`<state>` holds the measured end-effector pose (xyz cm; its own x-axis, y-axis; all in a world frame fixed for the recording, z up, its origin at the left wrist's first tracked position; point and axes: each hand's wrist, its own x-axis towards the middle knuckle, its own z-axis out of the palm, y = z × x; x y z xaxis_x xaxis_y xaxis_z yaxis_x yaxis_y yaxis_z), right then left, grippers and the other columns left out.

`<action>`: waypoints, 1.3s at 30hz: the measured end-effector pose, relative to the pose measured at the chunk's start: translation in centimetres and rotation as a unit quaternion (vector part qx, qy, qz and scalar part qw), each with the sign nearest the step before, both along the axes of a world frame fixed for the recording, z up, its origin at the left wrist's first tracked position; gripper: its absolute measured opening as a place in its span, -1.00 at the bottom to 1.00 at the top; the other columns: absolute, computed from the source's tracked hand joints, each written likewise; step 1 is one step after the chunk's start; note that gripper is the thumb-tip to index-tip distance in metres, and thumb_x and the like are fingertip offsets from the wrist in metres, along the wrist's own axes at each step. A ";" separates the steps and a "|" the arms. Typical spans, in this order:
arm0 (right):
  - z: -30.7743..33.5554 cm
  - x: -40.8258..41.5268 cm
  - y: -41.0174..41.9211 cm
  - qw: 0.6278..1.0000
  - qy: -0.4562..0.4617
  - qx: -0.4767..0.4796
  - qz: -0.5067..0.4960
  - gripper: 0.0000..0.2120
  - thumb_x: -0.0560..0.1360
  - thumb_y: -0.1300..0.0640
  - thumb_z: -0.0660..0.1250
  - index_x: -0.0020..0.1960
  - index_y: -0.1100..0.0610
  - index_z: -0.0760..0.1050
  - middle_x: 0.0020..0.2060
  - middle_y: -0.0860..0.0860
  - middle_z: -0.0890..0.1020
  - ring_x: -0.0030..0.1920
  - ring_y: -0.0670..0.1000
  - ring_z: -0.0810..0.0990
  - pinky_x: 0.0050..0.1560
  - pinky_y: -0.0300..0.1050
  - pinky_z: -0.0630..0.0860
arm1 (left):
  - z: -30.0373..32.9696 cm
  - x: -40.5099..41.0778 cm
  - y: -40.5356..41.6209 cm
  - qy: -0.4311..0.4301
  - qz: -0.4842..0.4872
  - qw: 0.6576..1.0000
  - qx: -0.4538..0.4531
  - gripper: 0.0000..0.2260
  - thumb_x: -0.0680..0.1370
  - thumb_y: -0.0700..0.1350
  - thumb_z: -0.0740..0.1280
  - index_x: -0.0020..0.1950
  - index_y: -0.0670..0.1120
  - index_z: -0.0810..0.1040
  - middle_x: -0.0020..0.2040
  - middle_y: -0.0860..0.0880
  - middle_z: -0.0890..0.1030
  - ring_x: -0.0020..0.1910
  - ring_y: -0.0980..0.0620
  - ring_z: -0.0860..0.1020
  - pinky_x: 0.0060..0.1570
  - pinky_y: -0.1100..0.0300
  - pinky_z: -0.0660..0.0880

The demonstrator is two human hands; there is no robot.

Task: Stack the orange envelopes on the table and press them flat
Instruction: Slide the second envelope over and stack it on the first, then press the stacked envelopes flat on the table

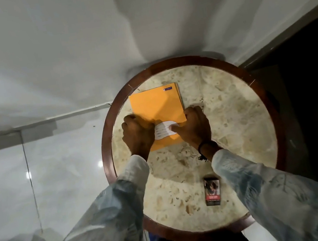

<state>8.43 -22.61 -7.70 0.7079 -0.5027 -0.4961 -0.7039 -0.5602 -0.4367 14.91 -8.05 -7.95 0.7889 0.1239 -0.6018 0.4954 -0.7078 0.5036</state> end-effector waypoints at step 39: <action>-0.7 4.3 -2.2 0.998 -0.024 0.043 -0.045 -0.71 0.45 0.01 0.49 -0.07 0.25 0.58 0.05 0.19 0.63 0.12 0.27 0.62 -0.11 -0.06 0.42 | -0.5 -0.2 -1.0 -0.105 -0.076 0.988 0.081 -0.58 0.55 0.01 0.45 0.26 -0.26 0.54 0.32 -0.27 0.50 0.30 -0.29 0.49 0.31 -0.11 0.47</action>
